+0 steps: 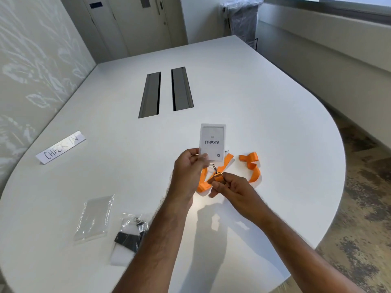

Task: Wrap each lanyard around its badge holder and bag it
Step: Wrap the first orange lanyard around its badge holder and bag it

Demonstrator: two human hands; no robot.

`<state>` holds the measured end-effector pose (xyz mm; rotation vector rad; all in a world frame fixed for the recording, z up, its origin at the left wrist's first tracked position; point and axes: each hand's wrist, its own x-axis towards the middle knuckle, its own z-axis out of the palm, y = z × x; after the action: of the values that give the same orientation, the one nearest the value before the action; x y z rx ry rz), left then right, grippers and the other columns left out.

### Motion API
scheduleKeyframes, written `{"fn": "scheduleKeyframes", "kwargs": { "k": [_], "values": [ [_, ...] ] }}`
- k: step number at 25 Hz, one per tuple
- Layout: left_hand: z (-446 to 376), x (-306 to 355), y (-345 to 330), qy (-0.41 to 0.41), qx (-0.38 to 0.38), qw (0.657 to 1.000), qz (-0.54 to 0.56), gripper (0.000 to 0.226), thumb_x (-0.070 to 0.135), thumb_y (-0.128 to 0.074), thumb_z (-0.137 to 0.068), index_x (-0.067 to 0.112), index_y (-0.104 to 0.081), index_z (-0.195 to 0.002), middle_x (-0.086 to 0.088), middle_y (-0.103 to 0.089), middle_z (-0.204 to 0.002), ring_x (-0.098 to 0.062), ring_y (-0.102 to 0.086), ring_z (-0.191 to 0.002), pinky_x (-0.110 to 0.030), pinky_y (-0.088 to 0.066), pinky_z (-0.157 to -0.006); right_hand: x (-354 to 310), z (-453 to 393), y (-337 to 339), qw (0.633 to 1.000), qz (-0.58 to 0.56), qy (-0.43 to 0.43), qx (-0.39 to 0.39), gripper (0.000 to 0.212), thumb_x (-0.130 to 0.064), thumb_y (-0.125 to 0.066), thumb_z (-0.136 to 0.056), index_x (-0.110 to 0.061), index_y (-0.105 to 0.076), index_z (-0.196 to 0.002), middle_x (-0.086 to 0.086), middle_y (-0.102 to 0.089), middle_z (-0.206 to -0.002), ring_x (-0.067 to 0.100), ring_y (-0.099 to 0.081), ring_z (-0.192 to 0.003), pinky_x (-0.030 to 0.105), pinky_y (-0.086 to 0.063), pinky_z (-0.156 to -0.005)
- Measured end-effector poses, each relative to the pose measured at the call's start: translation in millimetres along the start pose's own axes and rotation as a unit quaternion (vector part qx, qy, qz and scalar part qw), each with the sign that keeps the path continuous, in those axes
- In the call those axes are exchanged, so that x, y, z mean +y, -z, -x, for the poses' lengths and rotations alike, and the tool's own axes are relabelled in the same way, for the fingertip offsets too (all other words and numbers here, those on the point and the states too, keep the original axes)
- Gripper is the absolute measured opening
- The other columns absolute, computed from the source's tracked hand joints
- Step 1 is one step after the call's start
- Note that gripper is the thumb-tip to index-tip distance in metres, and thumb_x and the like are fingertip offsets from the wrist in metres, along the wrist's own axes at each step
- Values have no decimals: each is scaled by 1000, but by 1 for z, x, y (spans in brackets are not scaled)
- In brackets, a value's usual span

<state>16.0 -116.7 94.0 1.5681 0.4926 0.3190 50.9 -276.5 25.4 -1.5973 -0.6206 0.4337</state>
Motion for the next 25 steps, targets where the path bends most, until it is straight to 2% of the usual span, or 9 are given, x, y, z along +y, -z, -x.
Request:
{"fn": "scheduleKeyframes", "kwargs": {
  "k": [2, 5, 7, 9, 12, 14, 16, 21, 25],
  "values": [
    [-1, 7, 12, -26, 25, 999, 3, 14, 17, -63, -102, 28, -66, -111, 13, -81, -97, -1, -73, -83, -12, -50, -61, -8, 0, -2, 999, 28, -2, -15, 28, -26, -54, -111, -9, -73, -101, -1, -78, -78, 9, -70, -79, 18, -51, -81],
    [-3, 10, 27, -72, 63, 993, -74, 15, 22, -58, -106, 36, -60, -112, 7, -76, -113, -16, -72, -99, -25, -57, -70, -23, 0, -4, 997, 46, 5, -69, 35, -26, -50, -114, -7, -73, -96, 0, -72, -66, -1, -63, -69, 9, -46, -74],
    [-4, 10, 36, -106, 77, 980, -150, 16, 28, -53, -109, 41, -56, -117, 7, -71, -119, -18, -72, -104, -25, -62, -72, -33, -1, -3, 995, 28, 7, -100, 35, -30, -50, -113, -10, -74, -96, 15, -70, -68, 7, -62, -67, 26, -51, -79],
    [-4, 8, 46, -152, 81, 962, -214, 18, 29, -51, -110, 39, -57, -124, 9, -67, -122, -15, -70, -105, -14, -59, -67, -45, -1, -2, 993, -11, 7, -120, 38, -35, -52, -112, -10, -74, -94, 20, -66, -67, 15, -59, -63, 46, -53, -81],
    [0, 6, 56, -232, 71, 910, -336, 25, 25, -51, -110, 29, -60, -133, 7, -66, -126, -13, -64, -115, -4, -52, -73, -66, -1, 2, 985, -115, 6, -128, 42, -46, -58, -107, -10, -75, -93, 5, -62, -60, 15, -59, -55, 36, -56, -75],
    [3, 6, 59, -261, 53, 879, -397, 27, 23, -53, -110, 23, -63, -134, 1, -68, -127, -18, -67, -117, -10, -51, -78, -77, -5, 6, 977, -178, 19, -119, 43, -49, -62, -104, -9, -76, -100, 4, -59, -61, 16, -57, -55, 33, -56, -71],
    [6, 6, 59, -267, 33, 865, -423, 27, 21, -53, -109, 21, -65, -133, 0, -70, -125, -21, -69, -115, -14, -50, -84, -86, -11, 10, 971, -210, 41, -108, 38, -41, -60, -107, -8, -77, -112, 1, -56, -63, 13, -54, -55, 30, -55, -70],
    [19, 9, 67, -262, -1, 863, -431, 27, 17, -55, -107, 23, -66, -132, 0, -70, -115, -24, -71, -114, -15, -48, -88, -109, -28, 26, 989, -82, 78, -95, 33, -35, -54, -111, -20, -77, -129, -3, -46, -59, 14, -49, -56, 26, -55, -68],
    [29, 21, 77, -271, -52, 858, -433, 30, 24, -59, -103, 25, -65, -133, -2, -72, -115, -27, -72, -112, -31, -58, -97, -116, -42, 33, 996, -14, 43, -73, 29, -35, -54, -111, -29, -77, -128, -3, -48, -59, 17, -49, -58, 25, -52, -61]
  ]
}}
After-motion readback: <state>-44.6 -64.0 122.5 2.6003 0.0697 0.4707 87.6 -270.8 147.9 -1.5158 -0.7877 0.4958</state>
